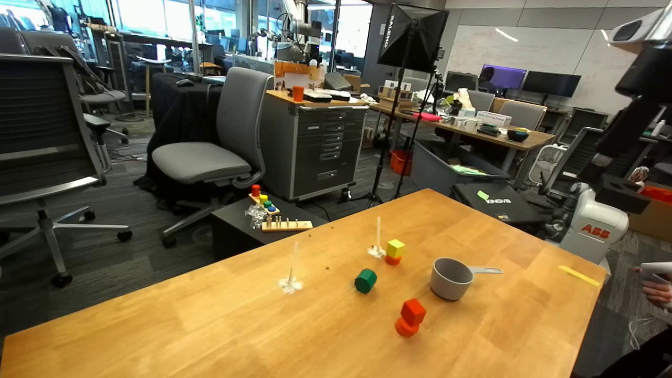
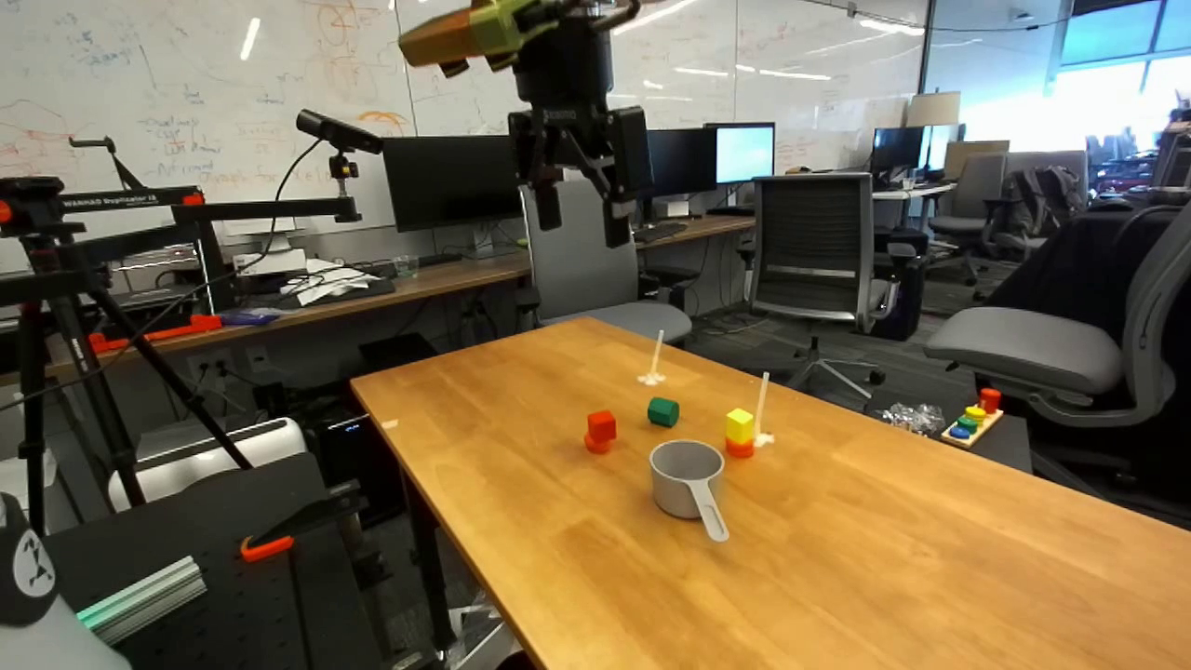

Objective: Put the blocks in the cup

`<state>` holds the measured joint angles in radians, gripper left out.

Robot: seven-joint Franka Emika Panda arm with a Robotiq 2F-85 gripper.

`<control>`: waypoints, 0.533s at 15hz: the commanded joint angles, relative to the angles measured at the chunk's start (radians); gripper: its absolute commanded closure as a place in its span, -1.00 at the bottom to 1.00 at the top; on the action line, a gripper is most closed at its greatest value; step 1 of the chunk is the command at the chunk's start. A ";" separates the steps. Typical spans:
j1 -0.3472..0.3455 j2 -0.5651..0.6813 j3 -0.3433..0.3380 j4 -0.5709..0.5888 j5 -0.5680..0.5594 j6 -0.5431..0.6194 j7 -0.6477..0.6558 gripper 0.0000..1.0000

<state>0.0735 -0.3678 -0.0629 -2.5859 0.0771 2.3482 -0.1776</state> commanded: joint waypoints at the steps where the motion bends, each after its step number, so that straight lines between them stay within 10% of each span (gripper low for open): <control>1: 0.027 0.238 0.087 0.127 0.021 0.124 0.130 -1.00; 8: 0.030 0.430 0.151 0.216 -0.029 0.169 0.307 -1.00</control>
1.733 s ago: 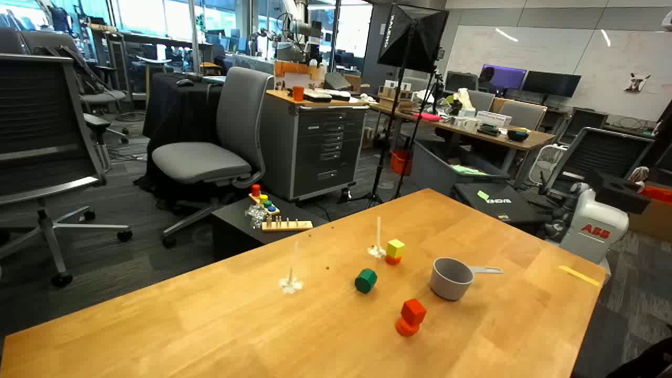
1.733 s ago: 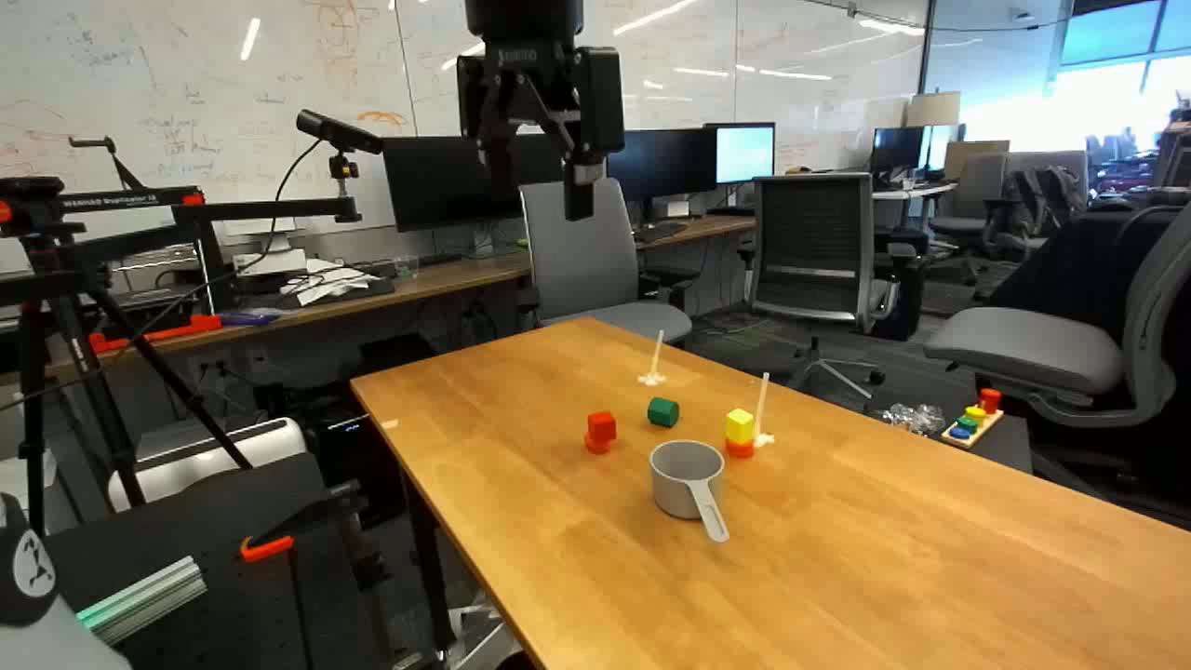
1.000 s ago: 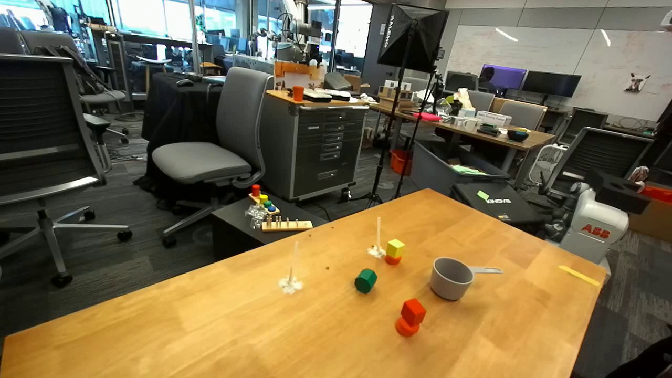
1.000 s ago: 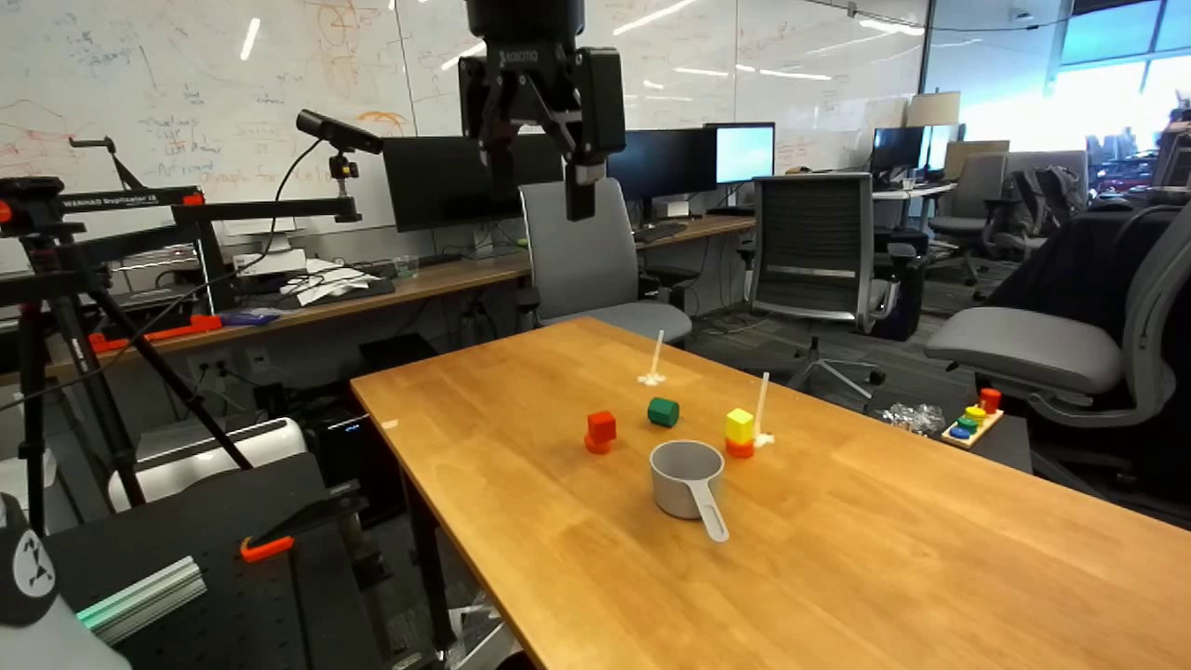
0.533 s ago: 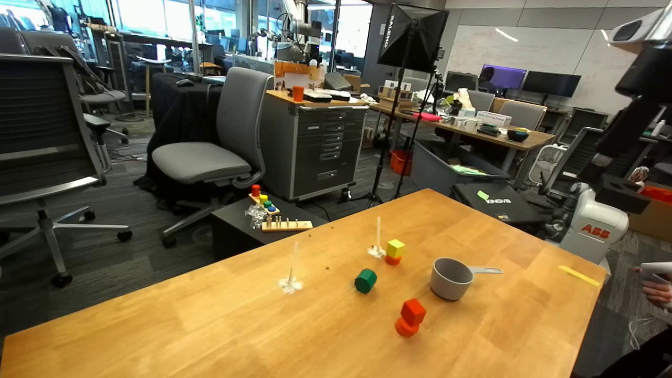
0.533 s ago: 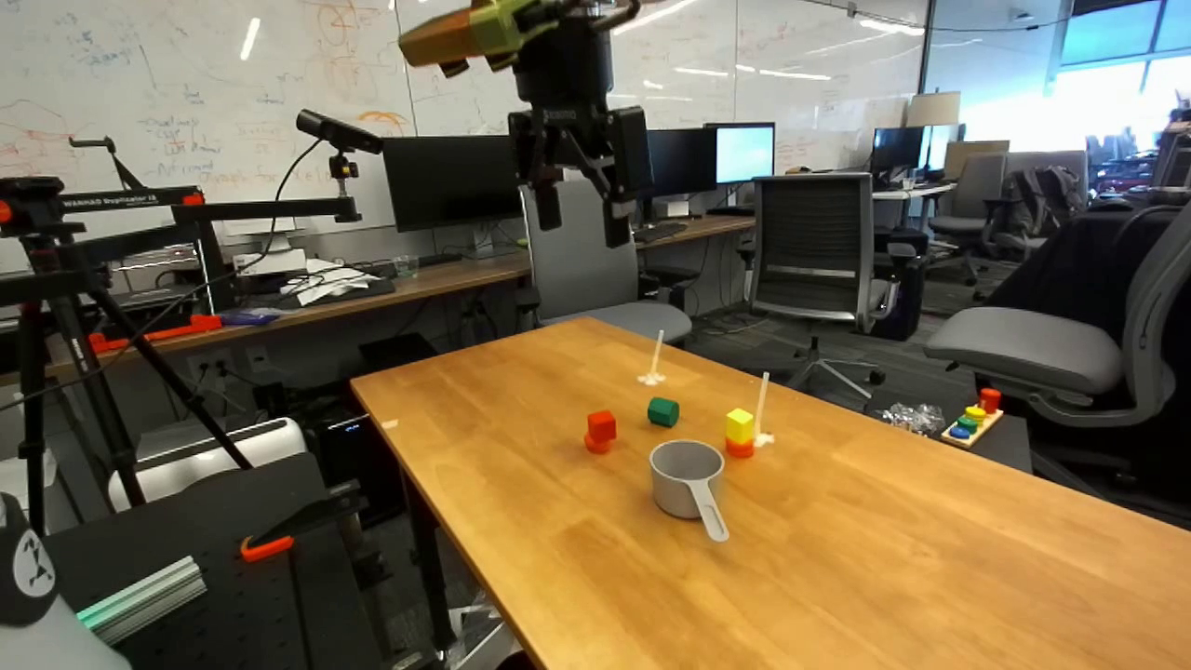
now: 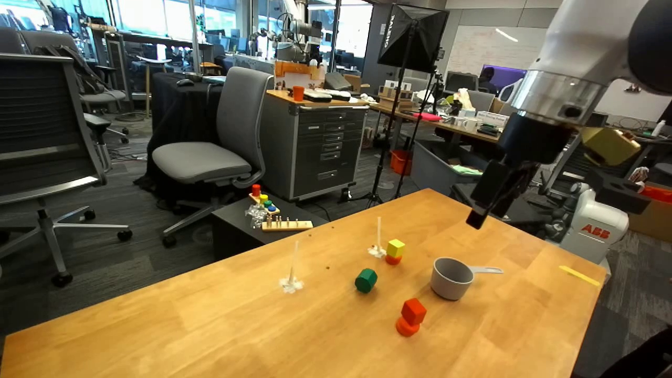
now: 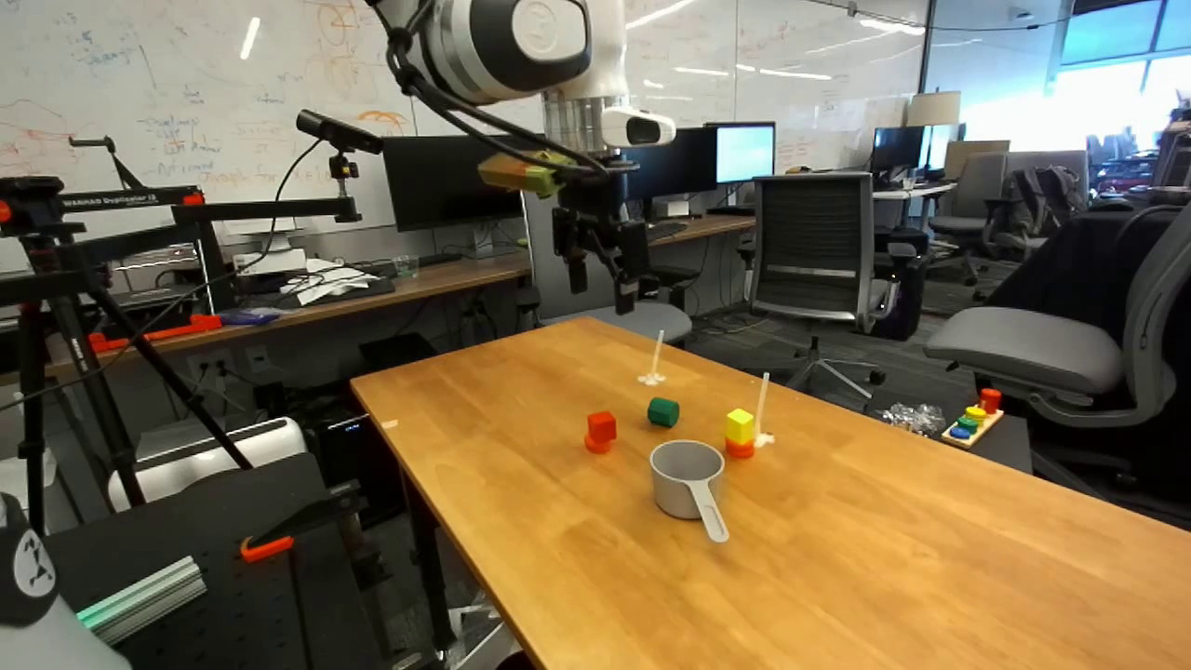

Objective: Put the blocks in the cup

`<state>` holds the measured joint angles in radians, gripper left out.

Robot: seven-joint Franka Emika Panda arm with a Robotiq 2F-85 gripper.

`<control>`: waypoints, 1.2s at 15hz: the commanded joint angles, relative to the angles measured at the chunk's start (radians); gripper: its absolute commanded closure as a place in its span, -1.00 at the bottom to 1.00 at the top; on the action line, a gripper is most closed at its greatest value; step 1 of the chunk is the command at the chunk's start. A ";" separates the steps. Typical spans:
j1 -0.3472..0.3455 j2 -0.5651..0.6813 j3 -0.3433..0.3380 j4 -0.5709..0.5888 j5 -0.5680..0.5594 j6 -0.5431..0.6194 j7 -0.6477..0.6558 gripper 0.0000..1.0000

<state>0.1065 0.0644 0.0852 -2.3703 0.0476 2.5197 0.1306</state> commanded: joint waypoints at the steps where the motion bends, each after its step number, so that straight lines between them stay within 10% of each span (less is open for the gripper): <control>1: -0.002 0.026 0.002 0.018 -0.005 -0.003 0.015 -1.00; 18: 0.119 0.367 0.000 0.180 0.000 0.150 0.224 -1.00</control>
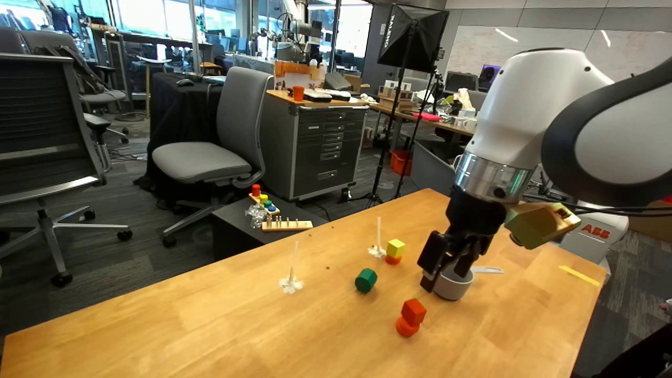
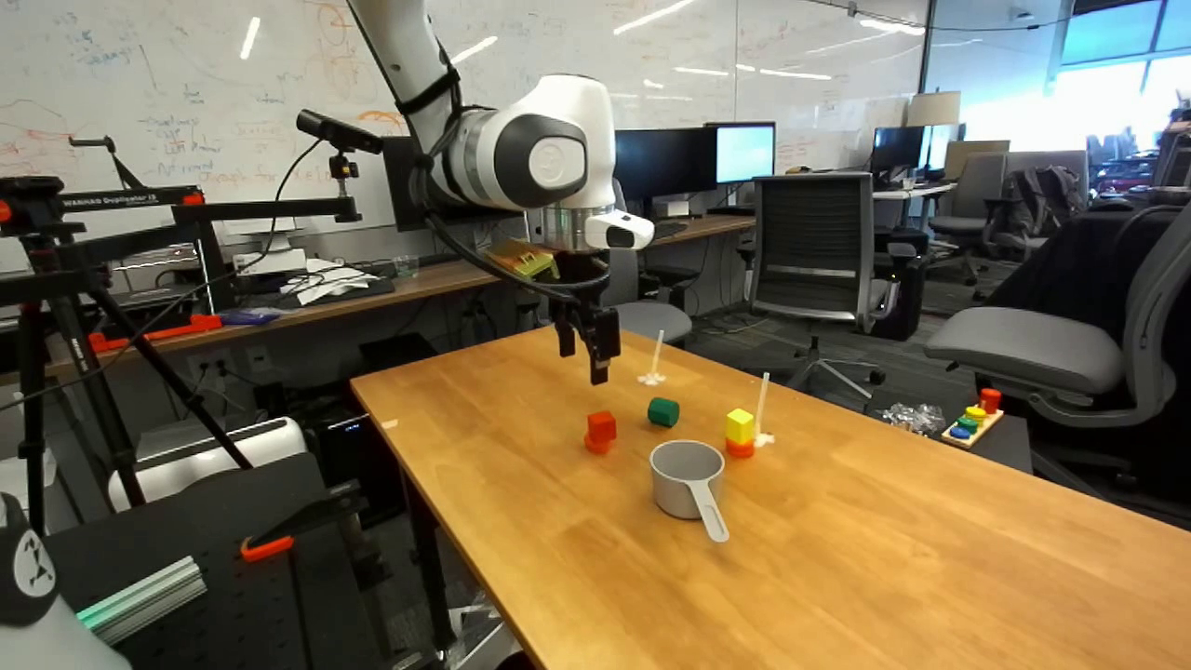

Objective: Put the blocks in the cup

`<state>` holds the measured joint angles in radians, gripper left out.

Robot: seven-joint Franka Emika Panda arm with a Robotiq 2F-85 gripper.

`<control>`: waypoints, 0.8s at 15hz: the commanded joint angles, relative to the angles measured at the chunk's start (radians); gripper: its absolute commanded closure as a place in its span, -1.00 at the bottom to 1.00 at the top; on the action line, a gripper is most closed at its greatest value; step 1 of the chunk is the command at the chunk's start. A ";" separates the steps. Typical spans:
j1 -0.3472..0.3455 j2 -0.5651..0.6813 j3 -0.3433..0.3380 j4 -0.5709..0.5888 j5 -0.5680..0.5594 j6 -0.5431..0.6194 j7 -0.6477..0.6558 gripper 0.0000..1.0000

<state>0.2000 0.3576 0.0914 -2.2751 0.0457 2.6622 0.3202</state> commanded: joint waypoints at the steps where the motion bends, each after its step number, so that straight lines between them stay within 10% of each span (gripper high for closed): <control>1: 0.035 0.094 -0.013 0.111 -0.004 0.001 0.045 -1.00; 12: 0.089 0.211 -0.062 0.216 -0.004 -0.025 0.113 -1.00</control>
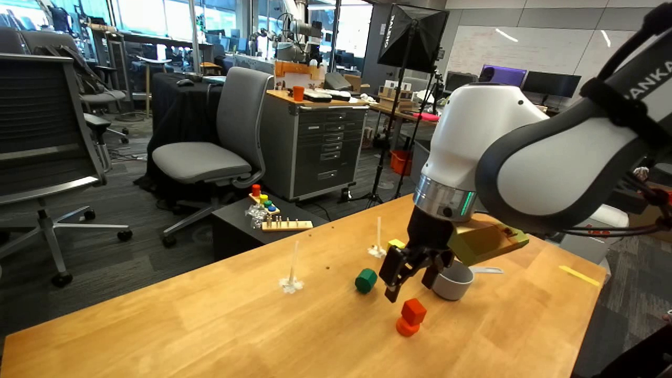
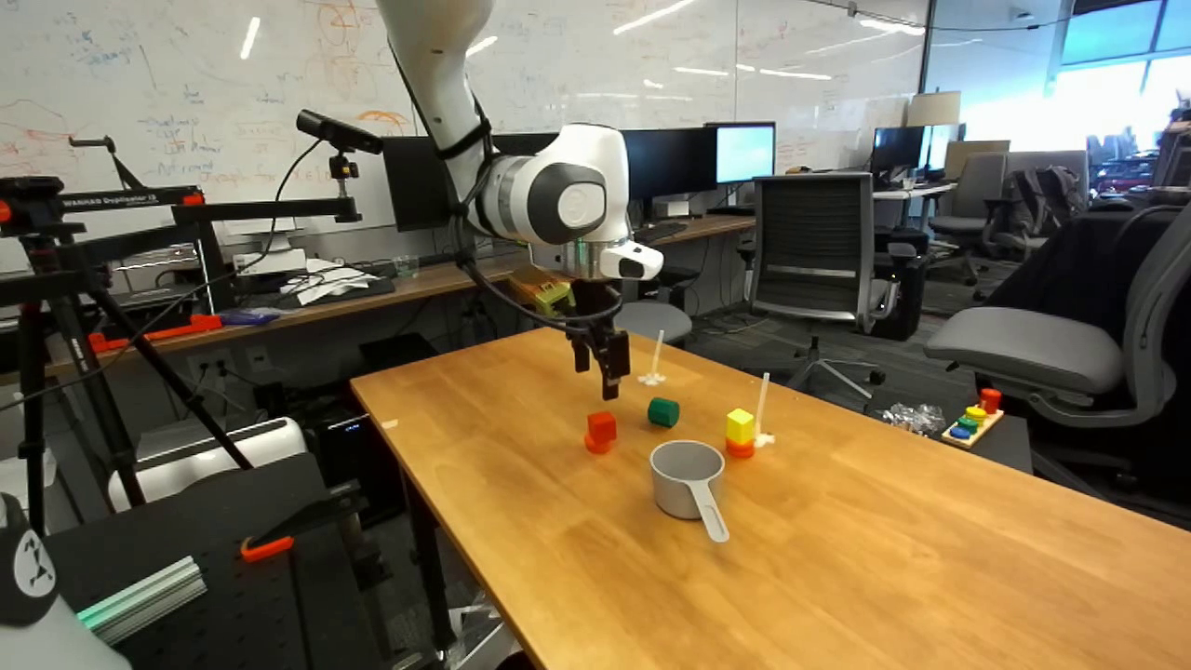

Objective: Put the blocks in the cup

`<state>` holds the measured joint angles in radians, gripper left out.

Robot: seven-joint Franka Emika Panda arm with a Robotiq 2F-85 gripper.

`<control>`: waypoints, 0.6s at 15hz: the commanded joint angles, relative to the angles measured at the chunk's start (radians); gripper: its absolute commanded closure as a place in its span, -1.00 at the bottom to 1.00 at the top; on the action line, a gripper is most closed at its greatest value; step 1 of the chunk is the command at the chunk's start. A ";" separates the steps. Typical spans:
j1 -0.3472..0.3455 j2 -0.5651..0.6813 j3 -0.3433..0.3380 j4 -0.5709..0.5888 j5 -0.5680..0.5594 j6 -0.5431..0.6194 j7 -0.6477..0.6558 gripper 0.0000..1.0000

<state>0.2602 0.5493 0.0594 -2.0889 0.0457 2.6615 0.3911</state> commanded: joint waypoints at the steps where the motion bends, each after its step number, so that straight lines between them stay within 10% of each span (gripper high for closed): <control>1: 0.034 0.019 -0.038 0.025 -0.008 -0.025 0.049 -1.00; 9: 0.038 0.033 -0.059 0.021 -0.004 -0.028 0.067 -1.00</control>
<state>0.2764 0.5764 0.0166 -2.0879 0.0457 2.6563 0.4291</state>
